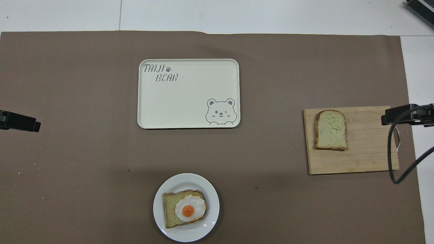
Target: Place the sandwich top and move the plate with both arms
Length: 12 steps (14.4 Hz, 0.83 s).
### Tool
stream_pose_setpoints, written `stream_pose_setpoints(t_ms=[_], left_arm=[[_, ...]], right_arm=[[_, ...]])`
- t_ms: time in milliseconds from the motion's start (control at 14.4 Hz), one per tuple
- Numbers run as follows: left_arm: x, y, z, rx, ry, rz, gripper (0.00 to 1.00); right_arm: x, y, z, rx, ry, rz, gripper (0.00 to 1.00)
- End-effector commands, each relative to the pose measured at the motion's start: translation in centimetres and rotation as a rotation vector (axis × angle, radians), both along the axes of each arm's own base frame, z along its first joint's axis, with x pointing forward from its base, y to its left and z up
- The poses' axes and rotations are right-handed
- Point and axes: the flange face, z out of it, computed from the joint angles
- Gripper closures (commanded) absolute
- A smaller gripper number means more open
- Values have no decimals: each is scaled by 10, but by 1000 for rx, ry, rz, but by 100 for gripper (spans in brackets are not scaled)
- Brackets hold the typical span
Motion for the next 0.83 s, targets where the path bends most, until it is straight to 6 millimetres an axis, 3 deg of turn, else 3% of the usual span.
stream_pose_setpoints(t_ms=[0, 762], left_arm=[[-4, 3, 4, -9, -3, 7, 0], [-5, 3, 4, -9, -1, 7, 0]], right_arm=[[-10, -1, -1, 16, -4, -2, 0], [-10, 0, -6, 16, 3, 12, 0]])
